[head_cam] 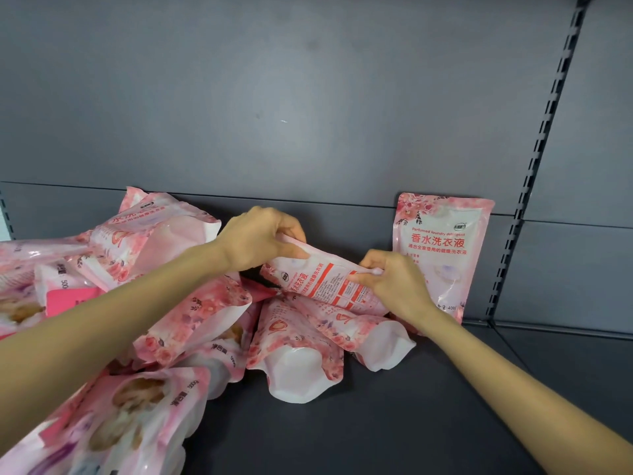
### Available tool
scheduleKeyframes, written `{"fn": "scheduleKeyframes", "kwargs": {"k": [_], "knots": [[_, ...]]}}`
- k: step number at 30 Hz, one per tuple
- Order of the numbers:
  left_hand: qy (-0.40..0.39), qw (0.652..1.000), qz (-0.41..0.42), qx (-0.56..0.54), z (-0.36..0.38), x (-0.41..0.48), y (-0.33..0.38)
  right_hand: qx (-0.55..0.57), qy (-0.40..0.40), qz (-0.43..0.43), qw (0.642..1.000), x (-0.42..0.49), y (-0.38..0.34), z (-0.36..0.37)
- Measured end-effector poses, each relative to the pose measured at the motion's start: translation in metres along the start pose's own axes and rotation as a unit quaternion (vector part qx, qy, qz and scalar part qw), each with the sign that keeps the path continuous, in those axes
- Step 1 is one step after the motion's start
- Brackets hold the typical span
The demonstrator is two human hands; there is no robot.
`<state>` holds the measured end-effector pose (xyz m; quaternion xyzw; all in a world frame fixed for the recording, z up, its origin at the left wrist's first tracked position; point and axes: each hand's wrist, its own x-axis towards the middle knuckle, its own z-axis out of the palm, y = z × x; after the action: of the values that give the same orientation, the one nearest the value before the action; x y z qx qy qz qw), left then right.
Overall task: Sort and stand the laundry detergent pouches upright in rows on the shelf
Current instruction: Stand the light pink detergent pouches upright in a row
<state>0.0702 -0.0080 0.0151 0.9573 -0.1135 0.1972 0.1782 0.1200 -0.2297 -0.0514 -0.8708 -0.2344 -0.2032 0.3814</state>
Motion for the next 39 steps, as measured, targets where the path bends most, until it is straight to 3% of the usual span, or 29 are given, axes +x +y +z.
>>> {"fn": "scheduleKeyframes", "kwargs": {"k": [9,15,23,34,39], "knots": [[-0.004,0.978,-0.004,-0.207,0.005,0.001,-0.005,0.118,0.014,0.042,0.992,0.004,0.001,-0.01],[0.009,0.975,-0.052,-0.218,-0.001,0.007,-0.008,0.182,0.002,0.047,0.982,0.005,-0.001,-0.02],[0.049,0.981,-0.04,-0.184,-0.012,0.018,0.022,0.243,-0.069,0.035,0.967,0.006,0.0,-0.04],[0.066,0.992,0.002,-0.104,-0.014,0.032,0.061,0.364,0.003,0.022,0.931,0.006,-0.013,-0.056],[0.03,0.992,0.025,-0.119,-0.019,0.032,0.066,0.382,0.034,0.016,0.923,0.007,-0.016,-0.056]]}}
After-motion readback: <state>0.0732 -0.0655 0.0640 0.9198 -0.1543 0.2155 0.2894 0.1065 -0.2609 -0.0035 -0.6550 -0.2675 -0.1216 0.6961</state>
